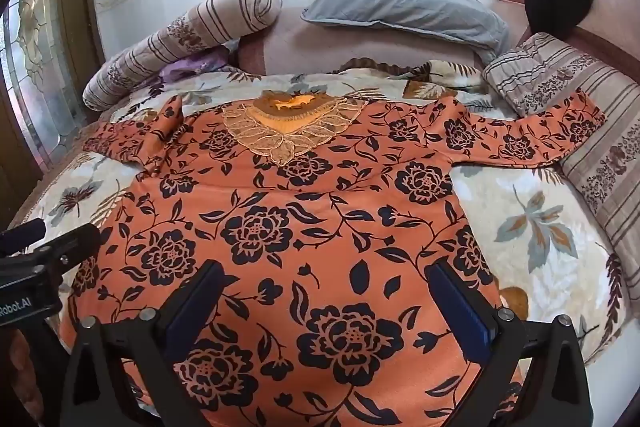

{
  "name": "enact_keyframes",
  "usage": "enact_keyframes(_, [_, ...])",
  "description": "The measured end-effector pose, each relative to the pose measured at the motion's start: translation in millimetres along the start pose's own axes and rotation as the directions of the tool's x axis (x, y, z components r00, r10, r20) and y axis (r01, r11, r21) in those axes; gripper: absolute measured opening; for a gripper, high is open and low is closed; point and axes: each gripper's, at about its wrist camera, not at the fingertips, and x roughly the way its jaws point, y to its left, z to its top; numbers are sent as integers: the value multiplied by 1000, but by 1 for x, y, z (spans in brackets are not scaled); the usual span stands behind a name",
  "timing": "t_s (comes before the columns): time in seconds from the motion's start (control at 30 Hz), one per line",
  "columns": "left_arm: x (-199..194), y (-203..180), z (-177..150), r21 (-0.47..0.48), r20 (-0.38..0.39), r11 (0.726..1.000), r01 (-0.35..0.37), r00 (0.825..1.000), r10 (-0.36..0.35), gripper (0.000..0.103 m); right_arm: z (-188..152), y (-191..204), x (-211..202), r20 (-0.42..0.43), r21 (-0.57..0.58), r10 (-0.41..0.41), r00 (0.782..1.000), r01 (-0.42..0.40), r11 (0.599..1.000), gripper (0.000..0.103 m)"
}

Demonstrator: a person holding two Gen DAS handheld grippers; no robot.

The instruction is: Fold small clothes

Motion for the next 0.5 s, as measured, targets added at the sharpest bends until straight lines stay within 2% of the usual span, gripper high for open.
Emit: enact_keyframes(0.5, [6,4,-3,-3,-3,1000,-4,1000,4,103,-1,-3,6,1,1,-14,1000,14,1000,103])
